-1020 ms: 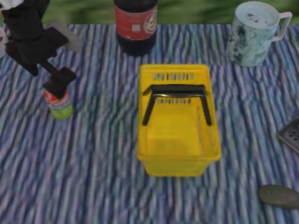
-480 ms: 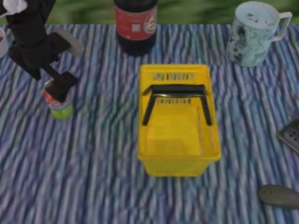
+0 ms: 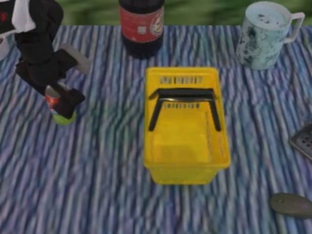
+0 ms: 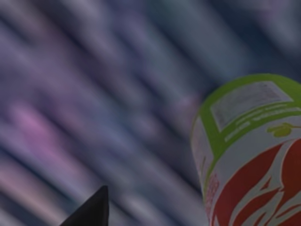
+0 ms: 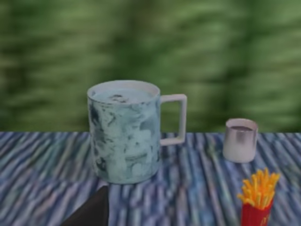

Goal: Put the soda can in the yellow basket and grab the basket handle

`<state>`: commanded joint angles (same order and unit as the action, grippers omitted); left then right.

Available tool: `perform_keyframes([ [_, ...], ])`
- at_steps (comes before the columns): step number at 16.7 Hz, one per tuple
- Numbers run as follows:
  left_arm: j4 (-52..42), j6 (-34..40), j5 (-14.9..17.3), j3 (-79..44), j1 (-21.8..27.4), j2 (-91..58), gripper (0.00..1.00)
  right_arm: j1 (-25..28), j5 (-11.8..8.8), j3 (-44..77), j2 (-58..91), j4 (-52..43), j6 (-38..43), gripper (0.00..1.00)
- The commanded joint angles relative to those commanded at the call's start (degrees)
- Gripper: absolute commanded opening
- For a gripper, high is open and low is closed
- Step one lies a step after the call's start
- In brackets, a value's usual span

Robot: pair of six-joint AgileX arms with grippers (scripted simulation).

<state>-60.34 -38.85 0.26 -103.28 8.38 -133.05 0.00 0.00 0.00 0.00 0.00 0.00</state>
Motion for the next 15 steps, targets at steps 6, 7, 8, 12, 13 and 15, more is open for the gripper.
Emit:
perform_keyframes([
  [6,0.0,0.0,0.0,0.0,0.0,0.0,0.62,0.0,0.0,0.0,0.0,0.0,0.0,1.0],
  [7,0.0,0.0,0.0,0.0,0.0,0.0,0.55,0.0,0.0,0.0,0.0,0.0,0.0,1.0],
  [8,0.0,0.0,0.0,0.0,0.0,0.0,0.47,0.0,0.0,0.0,0.0,0.0,0.0,1.0],
  [12,0.0,0.0,0.0,0.0,0.0,0.0,0.17,0.0,0.0,0.0,0.0,0.0,0.0,1.0],
  [13,0.0,0.0,0.0,0.0,0.0,0.0,0.1,0.0,0.0,0.0,0.0,0.0,0.0,1.0],
  [15,0.0,0.0,0.0,0.0,0.0,0.0,0.0,0.0,0.0,0.0,0.0,0.0,0.0,1.0],
])
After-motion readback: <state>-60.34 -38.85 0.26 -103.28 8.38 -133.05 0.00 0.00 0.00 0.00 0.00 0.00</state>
